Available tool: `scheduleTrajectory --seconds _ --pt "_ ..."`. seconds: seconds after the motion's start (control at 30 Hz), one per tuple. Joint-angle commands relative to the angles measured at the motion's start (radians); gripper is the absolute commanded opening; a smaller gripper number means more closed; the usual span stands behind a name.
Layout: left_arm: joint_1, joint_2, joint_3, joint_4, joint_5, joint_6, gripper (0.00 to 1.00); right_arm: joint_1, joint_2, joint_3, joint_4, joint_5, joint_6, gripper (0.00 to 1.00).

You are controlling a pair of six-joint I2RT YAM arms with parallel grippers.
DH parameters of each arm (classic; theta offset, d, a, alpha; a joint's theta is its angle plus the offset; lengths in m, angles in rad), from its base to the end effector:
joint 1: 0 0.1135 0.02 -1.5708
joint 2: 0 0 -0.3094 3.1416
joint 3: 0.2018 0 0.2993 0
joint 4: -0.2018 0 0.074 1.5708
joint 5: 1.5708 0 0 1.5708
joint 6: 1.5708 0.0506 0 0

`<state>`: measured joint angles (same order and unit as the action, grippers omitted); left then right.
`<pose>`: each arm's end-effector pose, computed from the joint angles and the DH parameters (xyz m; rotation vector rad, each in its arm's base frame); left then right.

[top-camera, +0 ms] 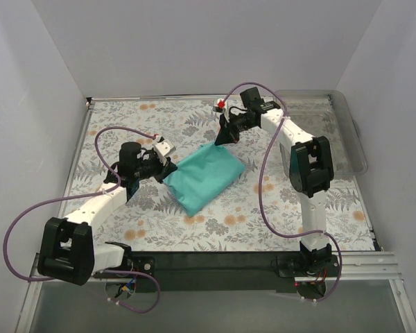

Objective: Fold and stack the t-shirts
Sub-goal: Fold the tshirt

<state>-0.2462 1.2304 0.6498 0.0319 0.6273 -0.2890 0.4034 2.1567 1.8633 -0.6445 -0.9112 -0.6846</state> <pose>0.2768 -0.1002 0.2345 0.3403 2.1289 -0.9780 0.4913 0.2532 0.2592 -1.4579 1.7201 0.9779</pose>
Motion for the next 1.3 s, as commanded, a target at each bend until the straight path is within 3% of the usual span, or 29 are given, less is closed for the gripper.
scheduleTrajectory --seconds 0.0,0.47,0.57,0.6,0.7,0.73,0.8,0.93,1.03,1.07,1.1,1.17,1.2,1.27 --pt "0.021 0.018 -0.021 0.075 -0.005 -0.021 0.0 0.006 0.009 0.045 0.069 0.009 0.042 0.01" --pt "0.059 0.156 -0.032 0.194 -0.057 -0.062 0.0 0.064 0.091 0.045 0.291 0.167 0.213 0.01" --pt "0.062 0.175 -0.041 0.229 -0.087 -0.087 0.15 0.075 0.101 0.039 0.36 0.262 0.322 0.2" --pt "0.064 0.176 -0.045 0.24 -0.128 -0.097 0.3 0.081 0.101 0.022 0.421 0.288 0.359 0.33" --pt "0.065 0.153 -0.047 0.298 -0.248 -0.168 0.52 0.086 0.086 -0.003 0.534 0.408 0.512 0.5" --pt "0.07 0.144 -0.044 0.319 -0.323 -0.182 0.6 0.086 0.074 -0.01 0.549 0.446 0.548 0.53" --pt "0.077 0.112 -0.02 0.324 -0.409 -0.246 0.65 0.084 0.058 -0.01 0.56 0.535 0.615 0.57" --pt "0.093 0.038 0.05 0.21 -0.515 -0.383 0.67 0.081 -0.023 -0.058 0.571 0.561 0.636 0.57" --pt "0.096 -0.04 0.094 0.064 -0.445 -0.494 0.67 0.068 -0.102 -0.147 0.547 0.421 0.506 0.53" --pt "0.096 -0.063 0.097 0.037 -0.378 -0.53 0.66 0.055 -0.122 -0.209 0.534 0.27 0.455 0.49" --pt "0.096 -0.083 0.094 0.017 -0.332 -0.567 0.66 0.051 -0.142 -0.24 0.522 0.203 0.424 0.38" --pt "0.096 -0.133 0.07 -0.026 -0.238 -0.681 0.63 0.043 -0.179 -0.294 0.514 0.073 0.385 0.31" --pt "0.096 -0.147 0.056 -0.027 -0.226 -0.726 0.61 0.043 -0.185 -0.318 0.493 0.054 0.385 0.17" --pt "0.096 -0.201 -0.013 -0.027 -0.203 -0.856 0.6 0.043 -0.181 -0.337 0.47 -0.007 0.39 0.14"
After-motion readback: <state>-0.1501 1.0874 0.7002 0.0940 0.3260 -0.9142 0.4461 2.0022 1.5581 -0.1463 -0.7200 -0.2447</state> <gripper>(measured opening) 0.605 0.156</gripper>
